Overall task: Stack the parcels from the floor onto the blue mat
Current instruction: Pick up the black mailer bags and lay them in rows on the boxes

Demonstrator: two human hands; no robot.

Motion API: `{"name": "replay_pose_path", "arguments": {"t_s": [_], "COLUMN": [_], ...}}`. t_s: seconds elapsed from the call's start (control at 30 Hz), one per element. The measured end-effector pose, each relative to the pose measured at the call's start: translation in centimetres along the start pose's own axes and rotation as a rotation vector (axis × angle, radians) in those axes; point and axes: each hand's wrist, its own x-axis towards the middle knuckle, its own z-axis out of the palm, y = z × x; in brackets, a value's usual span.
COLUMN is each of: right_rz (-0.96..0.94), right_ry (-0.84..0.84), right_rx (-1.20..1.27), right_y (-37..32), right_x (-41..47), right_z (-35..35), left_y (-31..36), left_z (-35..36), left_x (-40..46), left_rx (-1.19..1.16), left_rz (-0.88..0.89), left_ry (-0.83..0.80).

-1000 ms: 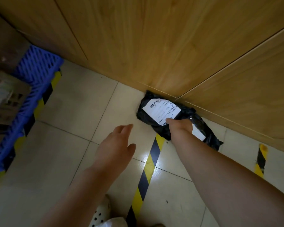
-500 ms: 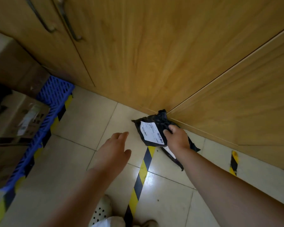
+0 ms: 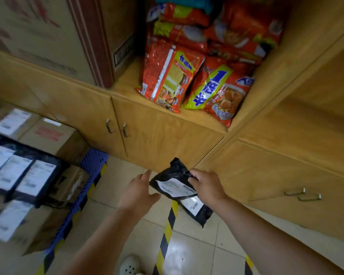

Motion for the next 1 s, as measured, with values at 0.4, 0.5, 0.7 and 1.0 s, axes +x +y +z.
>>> {"name": "replay_pose_path", "arguments": {"t_s": [0.4,0.5,0.7,1.0], "right_rz": [-0.246,-0.21,-0.175,-0.002], "right_ry": [0.127,0.185,0.398,0.363], "right_rx": [0.028,0.208,0.193,0.542], "right_y": [-12.7,-14.6,-17.0,-17.4], "right_x": [-11.4,-12.9,-14.9,-20.0], "right_z": [-13.0,-15.4,-18.7,-16.9], "left_y": [6.9,7.5,8.3,8.7], "left_z": [-12.1,-13.7,-16.6,-19.1], "left_x": [-11.7,-13.4,-15.4,-19.9], "left_rx": [-0.258,-0.27,-0.357,-0.706], "left_rz": [0.168,0.182,0.179,0.129], "left_ry": [0.019,0.036,0.007,0.144]}}
